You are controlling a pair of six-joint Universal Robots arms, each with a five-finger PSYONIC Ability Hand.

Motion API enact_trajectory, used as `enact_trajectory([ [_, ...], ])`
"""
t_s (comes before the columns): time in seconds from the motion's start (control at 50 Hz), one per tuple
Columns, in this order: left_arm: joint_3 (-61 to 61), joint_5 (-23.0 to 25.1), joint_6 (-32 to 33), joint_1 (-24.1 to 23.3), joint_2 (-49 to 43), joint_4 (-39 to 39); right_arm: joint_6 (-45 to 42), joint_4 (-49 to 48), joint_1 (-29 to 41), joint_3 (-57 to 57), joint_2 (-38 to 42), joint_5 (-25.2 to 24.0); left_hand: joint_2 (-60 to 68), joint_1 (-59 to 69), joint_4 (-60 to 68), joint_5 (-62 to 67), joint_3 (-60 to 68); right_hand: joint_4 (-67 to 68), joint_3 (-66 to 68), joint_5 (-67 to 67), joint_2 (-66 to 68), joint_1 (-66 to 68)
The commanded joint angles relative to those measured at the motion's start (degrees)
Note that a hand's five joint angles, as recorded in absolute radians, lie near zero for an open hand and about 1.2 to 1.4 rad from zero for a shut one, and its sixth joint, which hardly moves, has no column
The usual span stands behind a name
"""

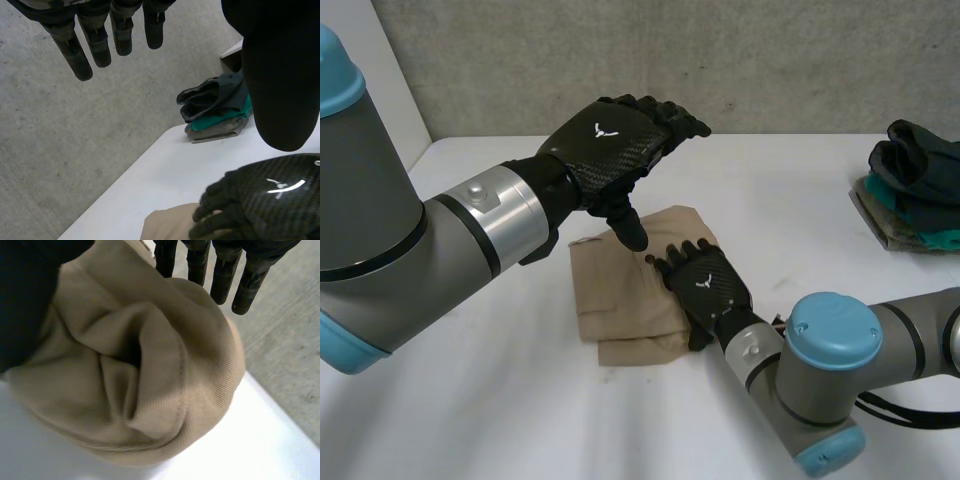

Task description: Fold the laundry.

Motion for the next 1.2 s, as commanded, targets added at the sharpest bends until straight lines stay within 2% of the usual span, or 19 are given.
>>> enact_trajectory([
  [0.02, 0.63, -0.08, -0.05, 0.07, 0.19, 0.09, -0.93, -2.78, -0.01, -4.61, 1.21, -0.43, -0.35, 1.0, -0.3, -1.22, -0.77, -3.33, -2.2, -3.2, -2.51, 0.88],
  [0.1, 0.8, -0.17, -0.14, -0.1, 0.28, 0.09, -0.84, -1.82, 0.16, -8.47, 3.14, -0.08, -0.35, 1.0, -0.3, -1.22, -0.77, -2.61, -1.48, -2.48, -1.79, 1.59],
  [0.16, 0.72, -0.26, -0.23, -0.36, 0.28, 0.09, -0.93, -0.94, 0.25, -10.5, 4.73, -0.25, -0.35, 1.0, -0.3, -1.22, -0.77, 4.97, 6.11, 5.11, 5.79, 9.18],
  [0.22, 0.37, -0.17, -0.23, -0.45, 0.28, 0.09, -1.02, 0.55, 0.25, -13.4, 7.01, -0.34, -0.35, 1.0, -0.3, -1.22, -0.77, 19.26, 20.39, 19.39, 20.08, 23.46],
  [0.32, 0.1, -0.17, -0.23, -0.45, 0.1, 0.09, -0.58, 2.93, 0.16, -17.36, 8.78, -0.95, -0.35, 1.0, -0.3, -1.22, -0.77, 66.55, 67.69, 66.69, 67.38, 70.76],
  [0.46, 0.28, -0.17, -0.23, -0.37, 0.36, 0.09, 0.21, 3.46, -0.19, -17.89, 7.29, -5.35, -0.52, 0.83, -0.47, -1.38, -0.94, 66.67, 67.8, 66.8, 67.49, 70.88],
  [0.6, 0.89, -0.35, -0.32, -0.36, 0.54, 0.26, 4.51, 2.14, -7.3, -17.98, 0.52, -10.62, -0.52, 0.83, -0.47, -1.38, -0.94, 66.67, 67.8, 66.8, 67.49, 70.88],
  [0.66, 1.33, -0.43, -0.4, -0.54, 0.63, 0.35, 5.66, 0.04, -10.2, -19.91, -1.76, -12.91, -0.35, 1.0, -0.3, -1.22, -0.78, 66.67, 67.8, 66.8, 67.49, 70.88],
  [0.76, 1.77, -0.44, -2.6, -0.54, 1.5, 0.44, 8.73, -6.02, -14.68, -24.12, -3.97, -13.61, -0.18, 1.17, -0.13, -1.05, -0.61, 66.67, 67.8, 66.8, 67.49, 70.88],
  [0.86, 1.51, -0.35, -5.59, -0.01, 3.79, 0.53, 16.62, -13.05, -20.13, -29.04, -6.25, -14.4, -0.18, 1.17, -0.13, -1.05, -0.61, 66.67, 67.8, 66.8, 67.49, 70.88],
  [1.02, 1.16, -0.44, -5.94, -0.1, 4.14, 0.53, 27.36, -16.58, -31.89, -33.62, -5.99, -18.26, -0.01, 1.34, 0.04, -0.88, -0.44, 66.67, 67.8, 66.8, 67.49, 70.88],
  [1.16, 0.72, -0.44, -5.94, -0.28, 3.79, 0.53, 29.3, -19.48, -43.15, -34.94, -2.31, -22.31, -0.01, 1.34, 0.04, -0.88, -0.44, 66.67, 67.8, 66.8, 67.49, 70.88],
  [1.2, 0.72, -0.44, -5.94, -0.36, 3.62, 0.53, 30.7, -21.41, -46.24, -35.82, 0.77, -24.94, -0.01, 1.34, 0.04, -0.88, -0.44, 66.67, 67.8, 66.8, 67.49, 70.88],
])
